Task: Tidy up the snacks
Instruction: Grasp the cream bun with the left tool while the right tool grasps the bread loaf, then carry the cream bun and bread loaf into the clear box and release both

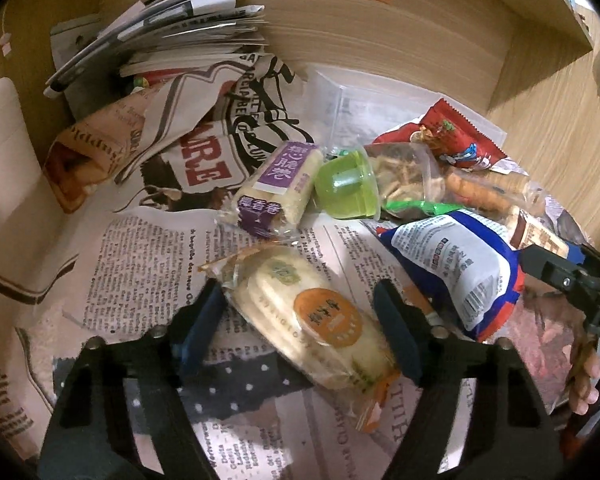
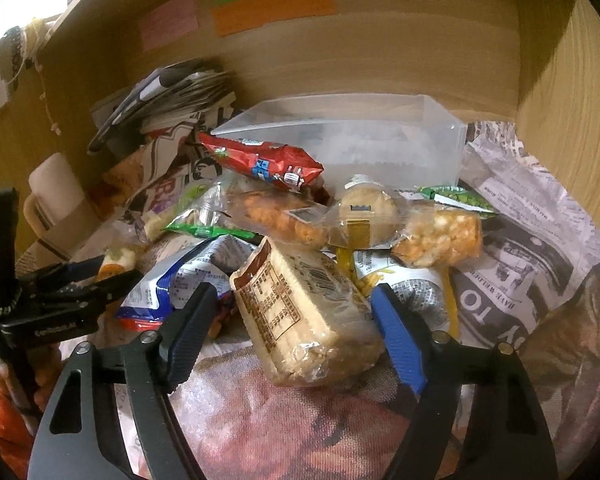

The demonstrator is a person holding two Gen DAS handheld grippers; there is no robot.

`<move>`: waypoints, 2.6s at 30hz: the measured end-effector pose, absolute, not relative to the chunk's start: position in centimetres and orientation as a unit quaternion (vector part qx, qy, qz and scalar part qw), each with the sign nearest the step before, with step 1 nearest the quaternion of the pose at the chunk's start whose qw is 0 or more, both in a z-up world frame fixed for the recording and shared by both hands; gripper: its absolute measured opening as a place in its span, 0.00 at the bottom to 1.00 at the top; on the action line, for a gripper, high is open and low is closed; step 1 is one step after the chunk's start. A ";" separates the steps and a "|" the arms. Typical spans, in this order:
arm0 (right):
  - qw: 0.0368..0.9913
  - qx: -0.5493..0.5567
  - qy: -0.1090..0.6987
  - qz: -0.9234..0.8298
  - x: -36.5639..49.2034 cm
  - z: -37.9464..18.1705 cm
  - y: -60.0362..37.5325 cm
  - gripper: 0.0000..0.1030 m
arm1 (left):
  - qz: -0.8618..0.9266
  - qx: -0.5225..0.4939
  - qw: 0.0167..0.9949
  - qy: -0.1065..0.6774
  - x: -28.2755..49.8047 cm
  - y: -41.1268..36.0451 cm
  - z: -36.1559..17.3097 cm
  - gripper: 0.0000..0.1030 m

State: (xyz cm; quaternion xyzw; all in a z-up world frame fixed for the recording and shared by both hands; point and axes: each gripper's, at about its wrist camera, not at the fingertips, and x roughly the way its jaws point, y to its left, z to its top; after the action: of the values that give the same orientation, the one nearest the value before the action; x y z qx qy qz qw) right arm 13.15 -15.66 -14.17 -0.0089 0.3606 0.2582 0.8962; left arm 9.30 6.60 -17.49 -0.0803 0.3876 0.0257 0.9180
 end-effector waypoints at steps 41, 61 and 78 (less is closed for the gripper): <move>0.895 0.009 0.348 0.279 11.7 -13.5 -16.3 0.36 | 0.026 -0.028 0.922 0.385 7.1 6.0 -18.1 0.51; 0.928 0.007 0.269 0.257 12.1 -7.5 -17.0 0.33 | -0.015 -0.032 0.951 0.308 9.2 6.5 -10.2 0.33; 0.942 -0.020 0.238 0.236 20.1 -3.9 -16.5 0.33 | -0.027 -0.032 0.957 0.286 19.2 5.4 -5.2 0.33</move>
State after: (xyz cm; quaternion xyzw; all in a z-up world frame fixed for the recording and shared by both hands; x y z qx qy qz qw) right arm 20.08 -16.49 -3.92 -0.0199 0.2382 0.2356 0.9420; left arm 19.22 5.36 -5.15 -0.0318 0.2857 -0.0269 0.9574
